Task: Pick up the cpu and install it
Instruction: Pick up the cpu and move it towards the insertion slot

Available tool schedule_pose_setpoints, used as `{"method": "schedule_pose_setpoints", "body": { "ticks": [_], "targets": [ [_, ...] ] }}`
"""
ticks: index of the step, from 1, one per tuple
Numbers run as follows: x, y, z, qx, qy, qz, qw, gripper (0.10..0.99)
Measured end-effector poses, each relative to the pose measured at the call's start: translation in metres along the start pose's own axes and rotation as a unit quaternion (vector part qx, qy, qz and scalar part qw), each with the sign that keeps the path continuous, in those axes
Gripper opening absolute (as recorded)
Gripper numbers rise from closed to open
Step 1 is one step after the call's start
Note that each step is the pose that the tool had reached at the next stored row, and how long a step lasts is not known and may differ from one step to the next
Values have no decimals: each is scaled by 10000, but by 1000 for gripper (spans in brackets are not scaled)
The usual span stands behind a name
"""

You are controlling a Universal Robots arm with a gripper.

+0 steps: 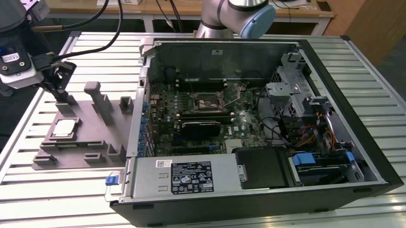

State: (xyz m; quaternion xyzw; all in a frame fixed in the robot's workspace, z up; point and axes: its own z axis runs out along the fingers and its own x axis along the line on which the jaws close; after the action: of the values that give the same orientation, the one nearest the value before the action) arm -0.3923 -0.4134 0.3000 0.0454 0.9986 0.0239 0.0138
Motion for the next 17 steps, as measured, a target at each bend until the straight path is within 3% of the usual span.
{"method": "schedule_pose_setpoints", "body": {
  "ticks": [17],
  "targets": [
    [63,-10,30,0,0,0,10000,106]
  ]
}}
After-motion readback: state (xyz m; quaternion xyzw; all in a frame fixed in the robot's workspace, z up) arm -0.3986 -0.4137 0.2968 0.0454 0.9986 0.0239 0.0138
